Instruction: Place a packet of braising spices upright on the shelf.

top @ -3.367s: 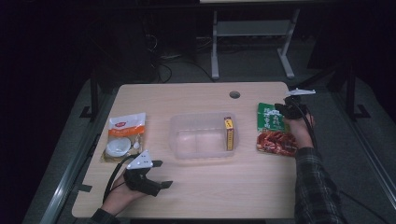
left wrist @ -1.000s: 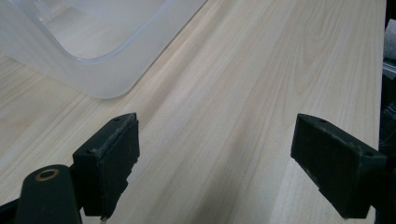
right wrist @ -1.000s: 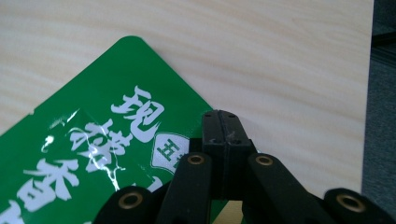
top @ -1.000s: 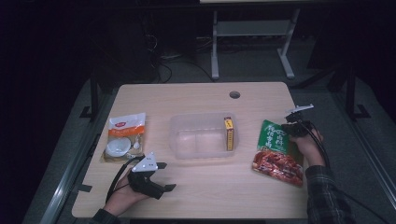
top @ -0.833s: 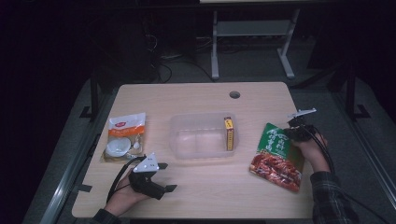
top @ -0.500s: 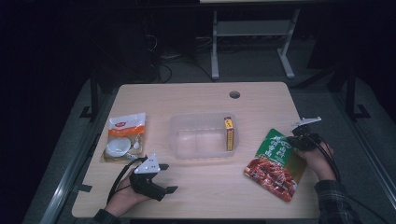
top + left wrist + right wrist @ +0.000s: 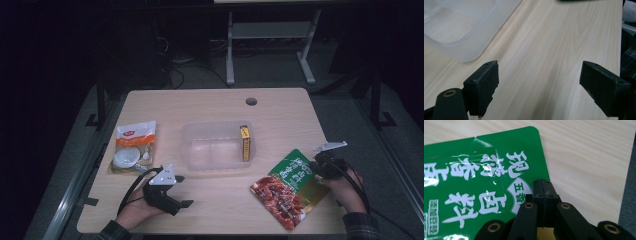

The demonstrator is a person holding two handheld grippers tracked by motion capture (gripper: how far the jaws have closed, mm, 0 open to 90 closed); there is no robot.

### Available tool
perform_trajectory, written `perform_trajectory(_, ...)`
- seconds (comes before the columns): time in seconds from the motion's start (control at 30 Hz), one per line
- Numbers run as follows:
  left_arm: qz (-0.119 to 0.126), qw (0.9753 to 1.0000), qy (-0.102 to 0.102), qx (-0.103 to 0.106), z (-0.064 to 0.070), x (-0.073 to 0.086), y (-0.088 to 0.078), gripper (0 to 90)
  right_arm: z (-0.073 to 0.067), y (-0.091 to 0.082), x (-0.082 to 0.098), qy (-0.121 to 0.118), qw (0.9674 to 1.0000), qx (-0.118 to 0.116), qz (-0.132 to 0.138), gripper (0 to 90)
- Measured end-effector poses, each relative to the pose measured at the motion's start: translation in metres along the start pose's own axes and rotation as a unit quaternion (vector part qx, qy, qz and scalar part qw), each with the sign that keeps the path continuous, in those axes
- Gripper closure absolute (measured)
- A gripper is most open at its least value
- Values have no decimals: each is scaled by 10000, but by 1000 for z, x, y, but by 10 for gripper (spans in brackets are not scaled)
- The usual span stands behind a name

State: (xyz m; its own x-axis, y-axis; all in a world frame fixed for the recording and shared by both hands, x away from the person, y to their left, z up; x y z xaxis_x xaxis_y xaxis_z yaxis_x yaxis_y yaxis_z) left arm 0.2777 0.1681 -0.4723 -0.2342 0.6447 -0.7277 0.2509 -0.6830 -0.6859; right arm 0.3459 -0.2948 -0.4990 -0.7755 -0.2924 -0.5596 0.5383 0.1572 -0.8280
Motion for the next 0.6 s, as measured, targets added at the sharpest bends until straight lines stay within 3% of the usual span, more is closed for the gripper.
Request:
perform_trajectory(0.37,-17,9997,128,230,0,-10,10,153,-21,-25,33,-22,9999,-108,-48,900)
perform_trajectory(0.6,-34,9995,174,267,1,-12,12,153,-35,-31,41,-115,9997,-221,-70,900)
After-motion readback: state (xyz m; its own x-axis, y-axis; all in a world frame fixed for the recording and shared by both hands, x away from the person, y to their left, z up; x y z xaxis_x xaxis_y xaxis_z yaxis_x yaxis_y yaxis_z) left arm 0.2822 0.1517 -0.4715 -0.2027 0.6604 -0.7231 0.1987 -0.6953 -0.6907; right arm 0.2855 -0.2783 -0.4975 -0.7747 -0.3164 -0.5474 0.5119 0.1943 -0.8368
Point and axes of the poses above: each handheld gripper's, and its own axes: y roughly forward along the jaws, x roughly out of its underside, z roughly to its right, the point moved 5 cm from there along y, roughly forward along the jaws, and after that the axes turned 4 degrees about y, right-handed, at the moved point
